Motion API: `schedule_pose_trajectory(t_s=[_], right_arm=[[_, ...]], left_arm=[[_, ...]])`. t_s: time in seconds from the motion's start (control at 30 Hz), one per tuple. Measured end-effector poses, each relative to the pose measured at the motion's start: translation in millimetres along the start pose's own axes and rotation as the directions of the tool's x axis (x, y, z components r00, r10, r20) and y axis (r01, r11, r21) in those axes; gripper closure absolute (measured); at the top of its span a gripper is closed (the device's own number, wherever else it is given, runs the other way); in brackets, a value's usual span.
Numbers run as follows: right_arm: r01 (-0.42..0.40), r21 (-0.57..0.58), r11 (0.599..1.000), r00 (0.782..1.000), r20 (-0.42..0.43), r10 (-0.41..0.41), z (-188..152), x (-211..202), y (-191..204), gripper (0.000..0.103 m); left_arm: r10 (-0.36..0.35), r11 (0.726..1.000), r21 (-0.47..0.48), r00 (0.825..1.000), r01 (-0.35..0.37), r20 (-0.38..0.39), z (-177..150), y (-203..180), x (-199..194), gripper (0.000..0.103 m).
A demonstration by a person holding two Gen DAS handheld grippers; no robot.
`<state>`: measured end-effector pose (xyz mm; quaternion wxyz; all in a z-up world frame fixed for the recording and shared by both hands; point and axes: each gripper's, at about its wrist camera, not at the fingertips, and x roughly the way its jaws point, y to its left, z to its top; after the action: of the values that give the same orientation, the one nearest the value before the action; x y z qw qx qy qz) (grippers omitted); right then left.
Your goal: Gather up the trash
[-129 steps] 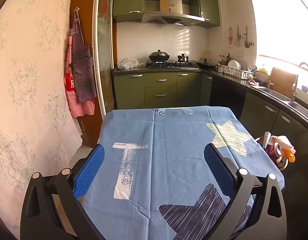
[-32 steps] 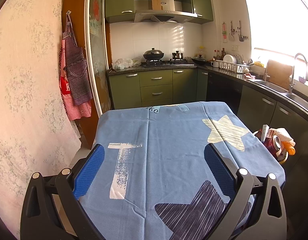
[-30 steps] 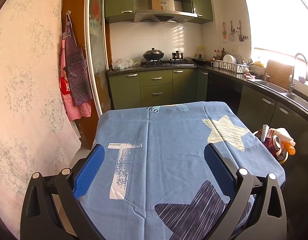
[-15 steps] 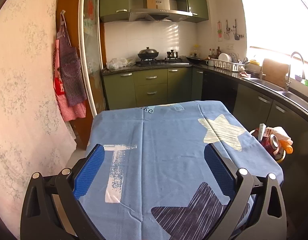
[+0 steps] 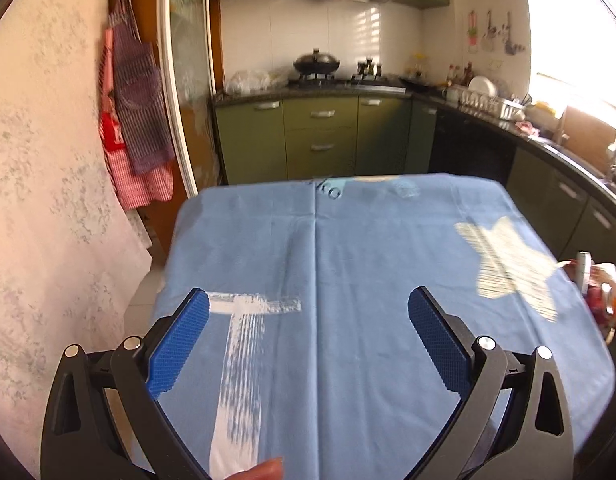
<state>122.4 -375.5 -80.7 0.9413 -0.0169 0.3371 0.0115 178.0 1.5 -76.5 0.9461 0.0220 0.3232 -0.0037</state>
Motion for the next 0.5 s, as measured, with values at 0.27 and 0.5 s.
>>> schedule_pose_trajectory(t_s=[0.27,0.5], right_arm=[[-0.092,-0.030,0.995,0.983,-0.160,0.086,39.3,128.1,32.0,0.007],[-0.088,-0.046,0.995,0.976,-0.204,0.077,52.7,177.8,51.2,0.007]], left_arm=[[0.023,0.999,-0.024,0.991,-0.026,-0.129,24.2,17.5,120.4,0.005],[0.034,0.998,-0.043,0.983,-0.042,-0.179,29.1,27.9,166.4,0.005]])
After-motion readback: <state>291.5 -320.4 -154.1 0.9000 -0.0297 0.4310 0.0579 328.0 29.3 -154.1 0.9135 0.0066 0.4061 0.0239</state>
